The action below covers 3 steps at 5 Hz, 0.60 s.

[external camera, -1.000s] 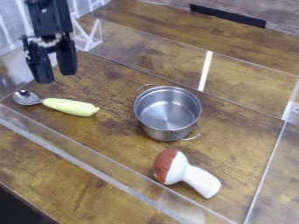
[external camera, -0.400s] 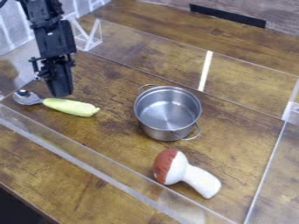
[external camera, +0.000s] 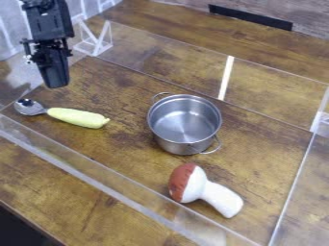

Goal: Move the green spoon to the left

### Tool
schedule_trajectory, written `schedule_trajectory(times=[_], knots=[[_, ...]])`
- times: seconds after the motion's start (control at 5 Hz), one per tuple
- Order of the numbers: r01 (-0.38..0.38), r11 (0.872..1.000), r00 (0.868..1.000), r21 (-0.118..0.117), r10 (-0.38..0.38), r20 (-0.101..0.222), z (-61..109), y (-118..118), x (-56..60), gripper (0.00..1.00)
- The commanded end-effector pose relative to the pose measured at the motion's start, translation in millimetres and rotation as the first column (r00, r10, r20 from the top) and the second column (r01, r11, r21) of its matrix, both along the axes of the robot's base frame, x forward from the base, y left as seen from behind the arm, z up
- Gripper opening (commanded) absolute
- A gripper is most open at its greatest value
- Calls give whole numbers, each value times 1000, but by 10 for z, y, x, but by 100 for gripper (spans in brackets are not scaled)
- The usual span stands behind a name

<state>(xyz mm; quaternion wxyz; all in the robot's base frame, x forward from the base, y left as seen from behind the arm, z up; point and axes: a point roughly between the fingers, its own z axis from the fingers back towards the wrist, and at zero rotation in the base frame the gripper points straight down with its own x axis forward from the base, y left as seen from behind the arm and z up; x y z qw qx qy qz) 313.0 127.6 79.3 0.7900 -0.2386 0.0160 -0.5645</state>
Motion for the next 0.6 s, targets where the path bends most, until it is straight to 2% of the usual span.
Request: schedule_trajectory(times=[0.0, 0.2, 0.4], knots=[[112, 993, 991, 31, -114, 68, 259, -71, 22, 100], [184, 983, 981, 26, -185, 59, 335, -134, -31, 0], [210, 977, 974, 44, -213, 78, 467, -227, 35, 100]])
